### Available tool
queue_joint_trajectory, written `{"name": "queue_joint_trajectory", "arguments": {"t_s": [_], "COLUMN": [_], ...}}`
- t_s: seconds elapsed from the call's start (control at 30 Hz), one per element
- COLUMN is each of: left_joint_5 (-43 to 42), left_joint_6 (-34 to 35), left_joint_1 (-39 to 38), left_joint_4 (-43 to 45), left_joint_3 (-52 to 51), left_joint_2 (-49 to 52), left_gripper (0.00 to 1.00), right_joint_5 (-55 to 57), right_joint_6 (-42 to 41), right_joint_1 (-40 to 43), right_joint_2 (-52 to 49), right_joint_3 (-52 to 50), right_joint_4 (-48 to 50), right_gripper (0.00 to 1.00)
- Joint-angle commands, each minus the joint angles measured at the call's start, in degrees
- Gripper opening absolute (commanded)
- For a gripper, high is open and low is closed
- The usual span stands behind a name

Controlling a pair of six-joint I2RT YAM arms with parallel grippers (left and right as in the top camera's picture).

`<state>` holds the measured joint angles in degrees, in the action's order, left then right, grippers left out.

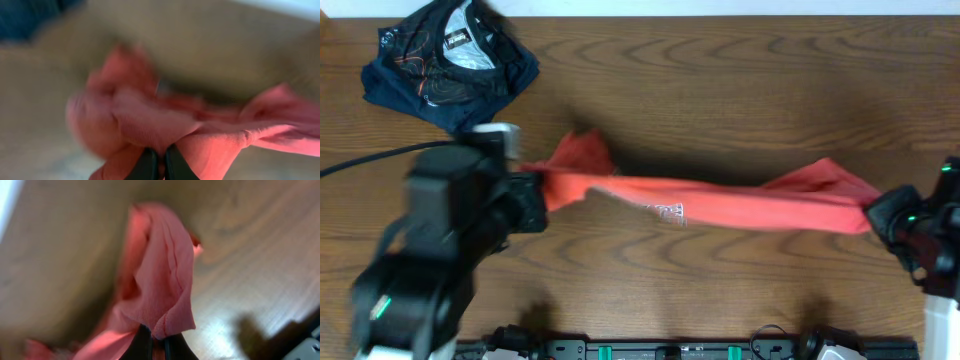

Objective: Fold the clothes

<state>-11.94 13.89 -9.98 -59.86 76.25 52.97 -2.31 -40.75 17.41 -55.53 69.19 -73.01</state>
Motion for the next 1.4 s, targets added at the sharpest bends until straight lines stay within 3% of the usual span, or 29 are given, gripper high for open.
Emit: {"name": "queue_joint_trajectory", "arguments": {"t_s": [0.0, 0.37, 0.7, 0.93, 1.13, 1.23, 1.37], "left_joint_5": [4.46, 5.14, 7.58, 7.72, 9.09, 14.43, 16.15], "left_joint_6": [0.15, 0.35, 0.33, 0.31, 0.28, 1.18, 0.9], "left_joint_1": [-0.02, -0.02, -0.02, -0.02, 0.04, 0.04, 0.04], "left_joint_4": [-1.92, -6.34, -2.01, 8.15, 28.37, 36.0, 37.27], "left_joint_3": [10.51, 25.88, 26.84, 26.84, 27.82, 33.07, 44.83], "left_joint_2": [-1.77, -1.7, 1.57, 16.7, 33.22, 39.12, 42.88], "left_gripper": [0.06, 0.06, 0.06, 0.06, 0.06, 0.06, 0.06], "right_joint_5": [-2.49, -2.69, -2.69, -6.32, -20.39, -24.13, -23.67], "right_joint_6": [4.46, 6.14, 5.66, 5.75, 7.1, 4.74, 5.46], "right_joint_1": [-0.57, -0.57, -0.57, -0.57, -0.57, -0.28, 2.29], "right_joint_2": [0.39, 0.39, -2.27, -14.25, -26.88, -31.69, -35.26], "right_joint_3": [9.97, 30.97, 33.35, 33.35, 33.62, 37.13, 46.42], "right_joint_4": [-2.21, -8.85, -4.96, 2.4, 21.33, 25.77, 25.66], "right_gripper": [0.02, 0.02, 0.02, 0.01, 0.01, 0.02, 0.02]}}
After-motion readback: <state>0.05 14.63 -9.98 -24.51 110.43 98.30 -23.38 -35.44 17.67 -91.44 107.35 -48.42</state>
